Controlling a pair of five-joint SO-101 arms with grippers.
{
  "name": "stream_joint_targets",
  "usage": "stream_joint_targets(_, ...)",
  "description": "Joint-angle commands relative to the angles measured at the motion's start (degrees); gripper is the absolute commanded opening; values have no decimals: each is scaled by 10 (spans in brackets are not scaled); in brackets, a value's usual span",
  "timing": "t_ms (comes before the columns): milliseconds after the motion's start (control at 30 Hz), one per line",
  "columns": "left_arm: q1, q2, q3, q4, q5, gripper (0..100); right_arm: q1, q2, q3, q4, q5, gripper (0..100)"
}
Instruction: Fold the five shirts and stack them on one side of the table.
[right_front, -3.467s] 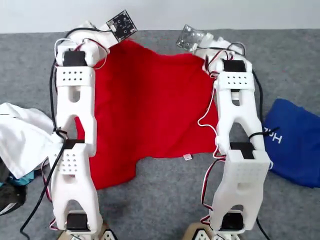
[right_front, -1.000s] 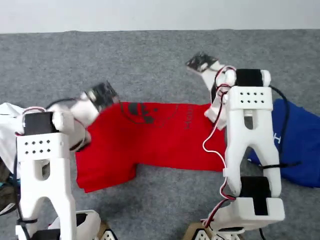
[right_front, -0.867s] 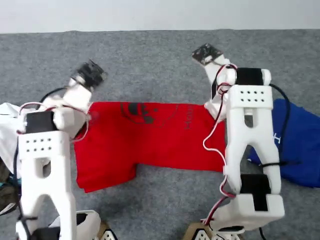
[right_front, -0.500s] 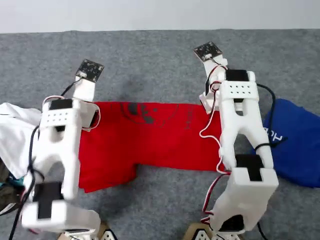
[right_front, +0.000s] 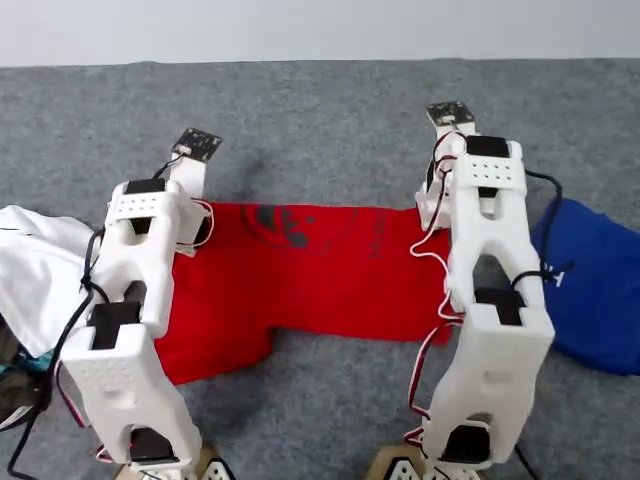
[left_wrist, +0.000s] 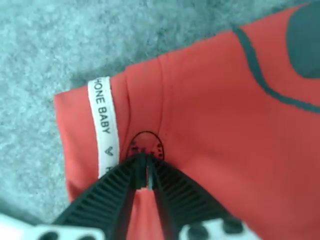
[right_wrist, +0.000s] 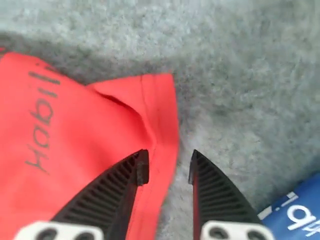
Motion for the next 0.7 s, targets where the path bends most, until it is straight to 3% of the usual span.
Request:
stream_joint_targets(0,4,-3,-22,5,10,7,6,18,-60,13,-16,144)
stream_joint_targets(167,4,-2,-21,5,11,7,6,55,-95,14,-25,133)
stream_joint_targets(300,4,-2,-21,6,11,7,7,72,-125,15,-22,2)
stream_joint_targets(500,13,-2,-11,4,11,7,10,88,-158,9,49,12)
stream_joint_targets(667,13,-3,-9,4,11,7,36,90,-208,1,43,12)
